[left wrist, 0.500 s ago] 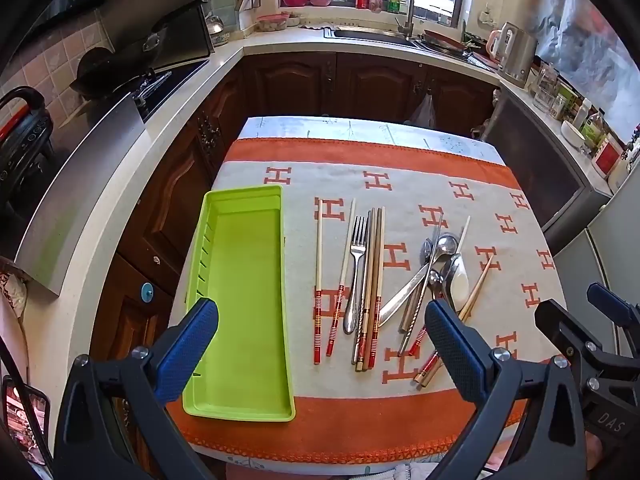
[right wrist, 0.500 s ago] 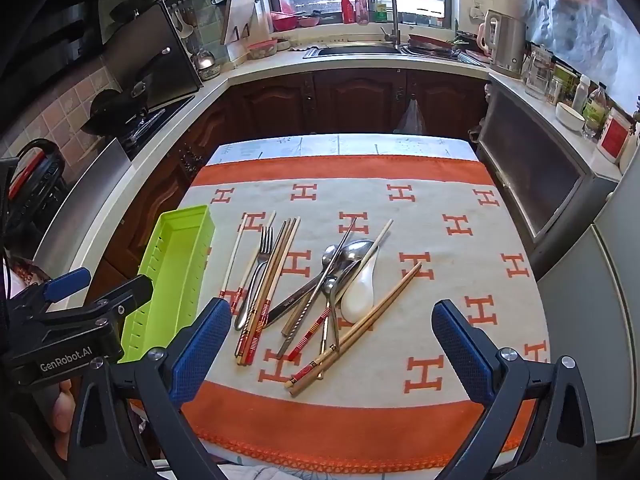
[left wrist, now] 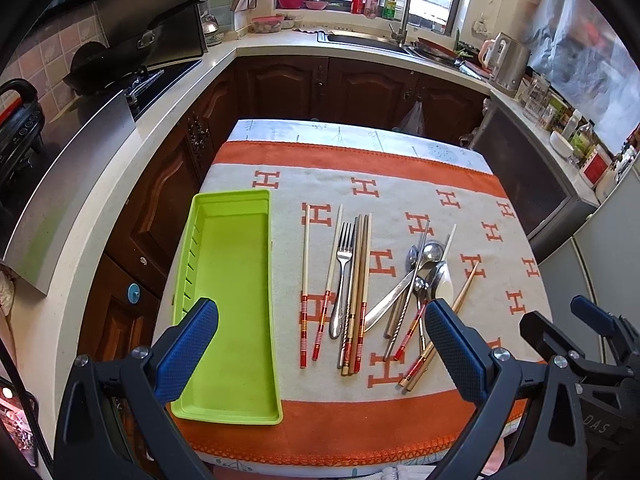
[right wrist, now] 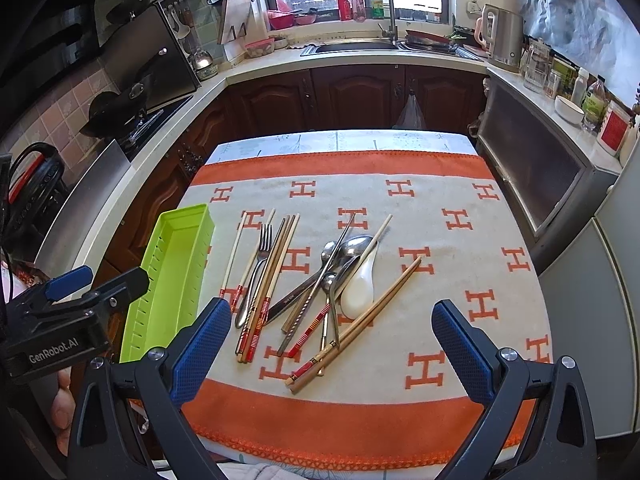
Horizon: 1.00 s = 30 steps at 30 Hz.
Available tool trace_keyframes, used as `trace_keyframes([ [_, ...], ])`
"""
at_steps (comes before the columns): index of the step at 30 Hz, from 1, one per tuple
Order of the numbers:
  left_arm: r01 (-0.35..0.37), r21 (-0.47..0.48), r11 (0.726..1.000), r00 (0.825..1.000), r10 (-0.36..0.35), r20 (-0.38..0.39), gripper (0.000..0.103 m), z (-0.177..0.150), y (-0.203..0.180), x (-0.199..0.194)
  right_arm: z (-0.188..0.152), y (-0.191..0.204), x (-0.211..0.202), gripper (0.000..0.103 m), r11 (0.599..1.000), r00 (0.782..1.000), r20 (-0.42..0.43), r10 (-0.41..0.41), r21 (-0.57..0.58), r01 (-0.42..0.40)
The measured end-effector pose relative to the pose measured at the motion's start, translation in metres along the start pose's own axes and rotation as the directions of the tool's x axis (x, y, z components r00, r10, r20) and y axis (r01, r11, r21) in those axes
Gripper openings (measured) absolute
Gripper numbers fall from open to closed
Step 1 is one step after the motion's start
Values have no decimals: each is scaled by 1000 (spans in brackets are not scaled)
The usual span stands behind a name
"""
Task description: Organize utensils
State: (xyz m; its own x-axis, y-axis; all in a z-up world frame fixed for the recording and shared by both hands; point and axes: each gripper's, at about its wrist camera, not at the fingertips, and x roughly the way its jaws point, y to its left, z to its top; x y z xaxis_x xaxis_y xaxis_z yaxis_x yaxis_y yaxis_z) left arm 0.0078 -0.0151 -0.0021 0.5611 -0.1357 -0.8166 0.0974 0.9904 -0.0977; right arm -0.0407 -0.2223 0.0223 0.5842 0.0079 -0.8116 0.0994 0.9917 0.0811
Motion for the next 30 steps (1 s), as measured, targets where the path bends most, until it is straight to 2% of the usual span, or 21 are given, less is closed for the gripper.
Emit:
trace_keyframes([
  [8, -21, 27, 999, 1000, 20, 24, 102, 5, 1, -6, -2, 0, -1, 102, 1000, 1000, 1, -3, 0, 3],
  [15, -36, 54, 998, 999, 36, 5, 102, 9, 0, -4, -1, 1, -3, 102, 1000, 1000, 1, -5, -4, 5],
  [19, -1, 50, 999, 1000, 2, -29, 102, 16, 3, 0, -1, -6, -8, 102, 1000, 1000, 27, -14, -2, 14],
  [21, 38, 37, 999, 999, -37, -34, 102, 22, 7, 1, 4, -11, -9, 101, 1000, 999, 37, -16, 1, 16],
  [26, 64, 21, 998, 997, -63, -43, 102, 38, 12, 9, 18, -22, -7, 91, 1000, 997, 77, -11, -5, 12],
  [28, 67, 40, 997, 996, -65, -53, 102, 44, 10, 17, 25, -27, 1, 85, 1000, 1000, 29, 3, 6, -4],
  [30, 47, 52, 998, 996, -43, -75, 100, 50, 8, 30, 29, -33, 16, 81, 998, 997, -70, 42, 49, -38],
])
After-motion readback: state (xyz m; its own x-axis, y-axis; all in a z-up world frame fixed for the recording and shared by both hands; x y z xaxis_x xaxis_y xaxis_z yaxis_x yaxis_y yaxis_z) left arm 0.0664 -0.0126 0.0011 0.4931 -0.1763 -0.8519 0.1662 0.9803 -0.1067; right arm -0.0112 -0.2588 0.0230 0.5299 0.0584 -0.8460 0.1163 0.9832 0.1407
